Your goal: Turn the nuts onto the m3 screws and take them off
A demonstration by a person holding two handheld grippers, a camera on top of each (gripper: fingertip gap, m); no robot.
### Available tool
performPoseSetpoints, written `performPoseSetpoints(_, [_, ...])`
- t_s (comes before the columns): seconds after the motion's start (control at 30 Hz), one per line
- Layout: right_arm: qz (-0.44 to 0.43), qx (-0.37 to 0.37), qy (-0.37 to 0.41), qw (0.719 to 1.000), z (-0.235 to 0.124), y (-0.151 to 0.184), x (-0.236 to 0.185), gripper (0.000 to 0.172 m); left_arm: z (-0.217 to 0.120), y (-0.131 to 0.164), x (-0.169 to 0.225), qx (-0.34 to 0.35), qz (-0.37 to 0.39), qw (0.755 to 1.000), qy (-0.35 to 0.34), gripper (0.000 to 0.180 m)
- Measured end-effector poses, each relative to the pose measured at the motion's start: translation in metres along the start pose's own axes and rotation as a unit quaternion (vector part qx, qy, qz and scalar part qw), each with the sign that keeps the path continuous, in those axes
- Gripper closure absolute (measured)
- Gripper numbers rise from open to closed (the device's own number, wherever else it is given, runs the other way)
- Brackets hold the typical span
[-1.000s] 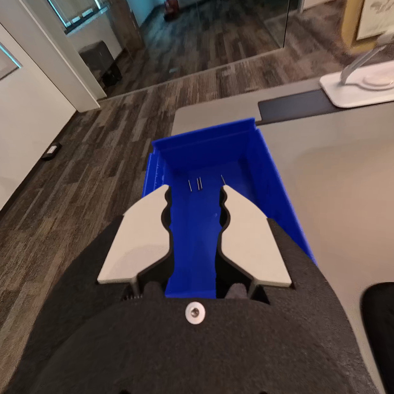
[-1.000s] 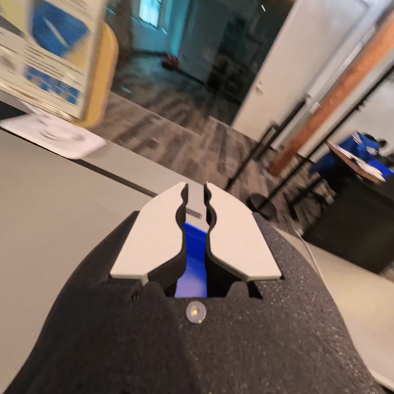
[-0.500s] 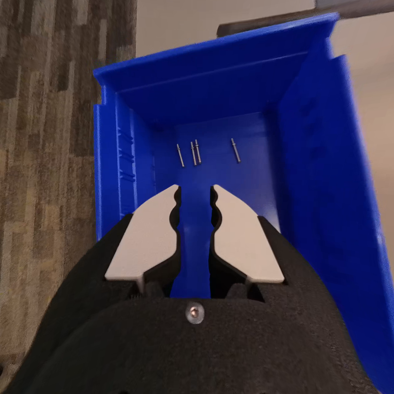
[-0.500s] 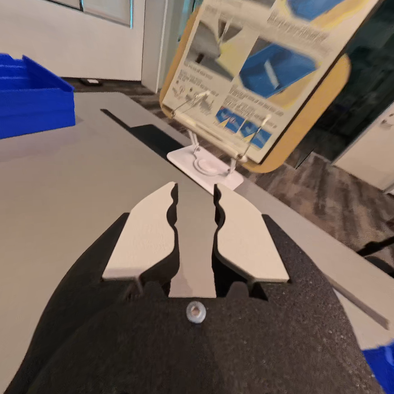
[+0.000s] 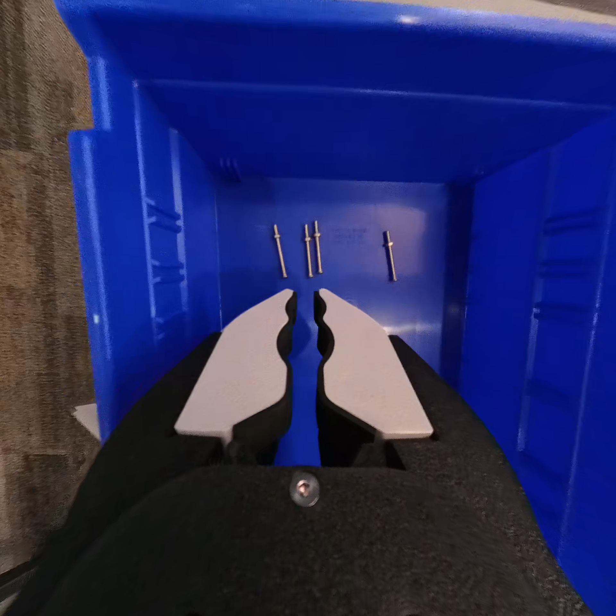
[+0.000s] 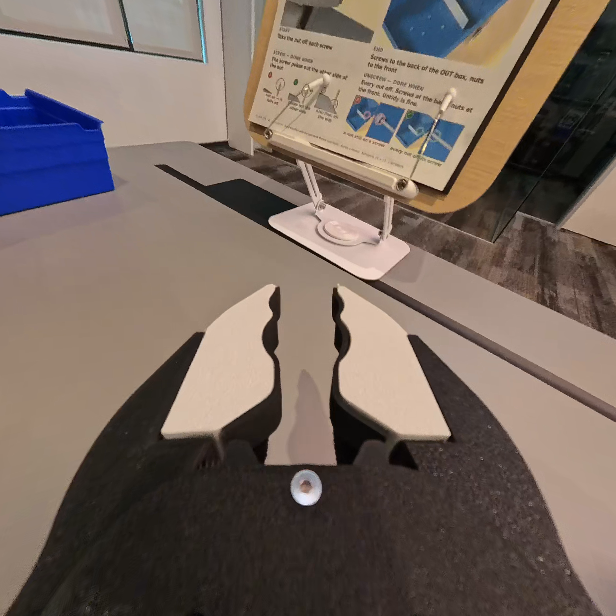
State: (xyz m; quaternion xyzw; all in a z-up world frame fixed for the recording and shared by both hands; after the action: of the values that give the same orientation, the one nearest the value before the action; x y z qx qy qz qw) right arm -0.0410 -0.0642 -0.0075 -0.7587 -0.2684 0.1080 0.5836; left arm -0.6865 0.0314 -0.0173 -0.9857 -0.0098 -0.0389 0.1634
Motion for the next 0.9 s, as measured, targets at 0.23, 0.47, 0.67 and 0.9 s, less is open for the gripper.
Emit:
performPoseSetpoints(0.23, [0.045,0.013,-0.012,0.999,-0.011,0.003,0.011,0.143,0.022,-0.01,-0.005,-0.026,-0.005,1.0,-0.018,0.169])
performPoseSetpoints(0.47, [0.018,-0.016,-0.007,1.0,-0.006,0.007,0.007,0.143,0.032,-0.016,-0.014,-0.039,-0.022,0.999,-0.017,0.168])
performPoseSetpoints(0.67, [-0.04,-0.049,0.015,0.998,-0.005,0.004,0.0,0.142,0.04,-0.017,-0.016,-0.046,-0.011,0.998,-0.049,0.174])
performPoseSetpoints(0.9, [-0.052,-0.046,0.017,0.997,-0.005,0.003,-0.004,0.142,0.041,-0.02,-0.009,-0.061,0.019,0.994,-0.085,0.177])
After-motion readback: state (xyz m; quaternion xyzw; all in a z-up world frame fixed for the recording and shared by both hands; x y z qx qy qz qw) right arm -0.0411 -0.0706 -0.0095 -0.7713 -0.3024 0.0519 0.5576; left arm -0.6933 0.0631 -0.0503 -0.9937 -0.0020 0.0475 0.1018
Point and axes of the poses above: each gripper's, where its closed fingertips meet, z out along the fingers, y out of its underside, x = y × z across the jaws, the point moved 10 cm from there along -z, back along the fingers, and after that the axes turned 7 degrees about -x, right-handed, at the moved point
